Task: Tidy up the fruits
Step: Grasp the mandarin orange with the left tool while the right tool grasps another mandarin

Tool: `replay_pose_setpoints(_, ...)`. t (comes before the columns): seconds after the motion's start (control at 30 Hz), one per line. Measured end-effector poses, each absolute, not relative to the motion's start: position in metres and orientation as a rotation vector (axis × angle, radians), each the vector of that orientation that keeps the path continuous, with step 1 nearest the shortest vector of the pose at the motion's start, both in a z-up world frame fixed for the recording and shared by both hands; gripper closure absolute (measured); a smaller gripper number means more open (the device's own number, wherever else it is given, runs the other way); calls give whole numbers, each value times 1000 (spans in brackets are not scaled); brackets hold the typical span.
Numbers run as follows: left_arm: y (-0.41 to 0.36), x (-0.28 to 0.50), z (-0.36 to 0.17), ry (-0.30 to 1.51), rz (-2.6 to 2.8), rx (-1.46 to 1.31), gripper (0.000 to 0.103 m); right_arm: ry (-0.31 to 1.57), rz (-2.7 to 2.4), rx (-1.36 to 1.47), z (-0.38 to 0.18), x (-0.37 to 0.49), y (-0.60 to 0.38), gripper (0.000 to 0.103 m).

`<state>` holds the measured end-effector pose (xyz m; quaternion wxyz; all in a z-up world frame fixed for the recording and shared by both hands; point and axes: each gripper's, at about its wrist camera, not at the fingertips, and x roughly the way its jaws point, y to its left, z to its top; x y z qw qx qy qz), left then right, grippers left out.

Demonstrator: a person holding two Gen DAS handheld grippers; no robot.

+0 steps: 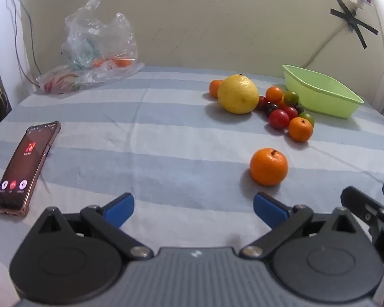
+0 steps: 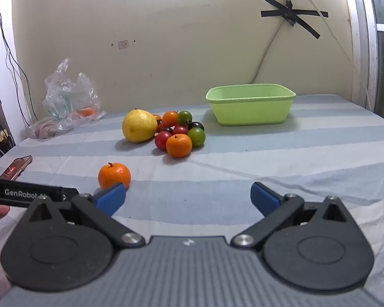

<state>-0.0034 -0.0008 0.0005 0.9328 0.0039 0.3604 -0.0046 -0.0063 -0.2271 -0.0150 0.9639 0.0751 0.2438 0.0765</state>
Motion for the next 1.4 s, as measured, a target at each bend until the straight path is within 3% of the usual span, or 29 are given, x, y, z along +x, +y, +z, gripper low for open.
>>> replay_pose_setpoints(0.47,20,2,-5,721,-46,-54,2,471,129,123,-16,-3,-228,1)
replay_pose_setpoints(0.6,9,-3,1,675,-99,-3,5,464,115,103,-13,9,-238,9)
replay_pose_setpoints(0.63,4,-4,2,662,-115,19,6,465,114,100,-12,13,-241,17)
replay_pose_setpoints(0.87,-25,-5,5,574,-274,86,21,516,169,149,-6,37,-256,54)
replay_pose_setpoints(1.1,-44,16,-7,630,-331,121,44,539,237,122,0,61,-248,57)
replay_pose_setpoints(1.4,-40,32,-18,668,-356,98,59,633,301,92,-12,110,-221,57)
